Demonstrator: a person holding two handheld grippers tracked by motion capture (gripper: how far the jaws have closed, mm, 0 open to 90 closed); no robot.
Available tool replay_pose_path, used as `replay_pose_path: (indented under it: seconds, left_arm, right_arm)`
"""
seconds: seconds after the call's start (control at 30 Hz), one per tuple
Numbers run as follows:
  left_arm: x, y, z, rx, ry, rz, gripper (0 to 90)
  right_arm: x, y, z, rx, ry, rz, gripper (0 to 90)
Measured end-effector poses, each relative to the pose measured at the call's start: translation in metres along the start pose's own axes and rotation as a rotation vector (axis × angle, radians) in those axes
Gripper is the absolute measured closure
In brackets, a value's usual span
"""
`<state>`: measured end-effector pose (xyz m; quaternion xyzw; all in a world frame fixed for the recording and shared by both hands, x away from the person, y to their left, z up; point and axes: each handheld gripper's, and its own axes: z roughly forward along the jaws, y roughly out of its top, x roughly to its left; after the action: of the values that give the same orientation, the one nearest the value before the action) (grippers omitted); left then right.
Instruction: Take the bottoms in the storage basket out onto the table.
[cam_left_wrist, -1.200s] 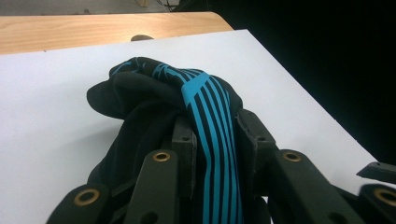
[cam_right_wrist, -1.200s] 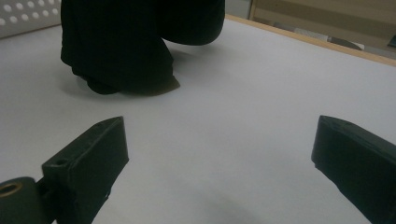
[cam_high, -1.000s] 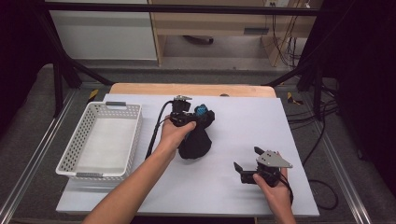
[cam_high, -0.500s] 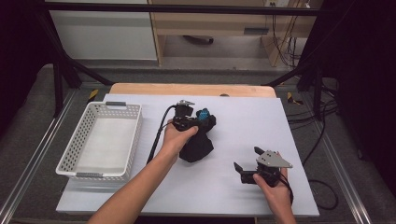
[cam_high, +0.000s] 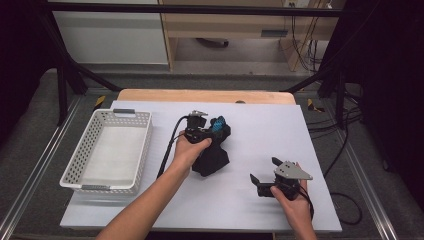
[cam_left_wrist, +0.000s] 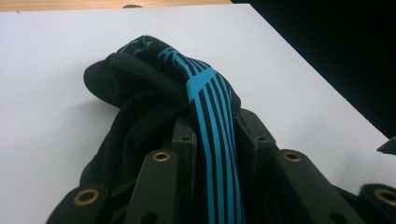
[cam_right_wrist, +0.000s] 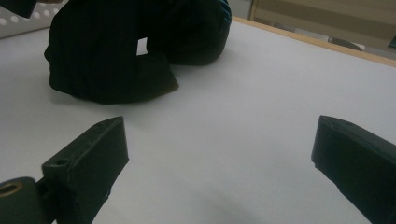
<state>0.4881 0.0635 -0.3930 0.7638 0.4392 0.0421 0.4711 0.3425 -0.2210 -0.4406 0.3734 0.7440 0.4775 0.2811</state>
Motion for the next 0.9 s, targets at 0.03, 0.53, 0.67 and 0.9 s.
replay_pose_path:
  seconds: [0.03, 0.53, 0.67, 0.9]
  left_arm:
    - [0.000, -0.001, 0.001, 0.008, -0.002, 0.007, 71.2]
    - [-0.010, -0.023, 0.011, 0.035, -0.029, 0.034, 71.1]
    - [-0.014, -0.028, 0.017, 0.044, -0.039, 0.038, 71.1]
    - [-0.014, -0.037, 0.023, 0.046, -0.048, 0.017, 71.0]
  right_arm:
    - [0.000, 0.000, 0.000, -0.001, 0.000, 0.001, 4.1]
    - [-0.001, 0.000, 0.000, 0.002, -0.001, -0.001, 4.1]
    - [0.000, 0.000, 0.000, 0.001, 0.000, -0.003, 4.1]
    - [-0.001, 0.000, 0.000, 0.001, -0.001, -0.002, 4.1]
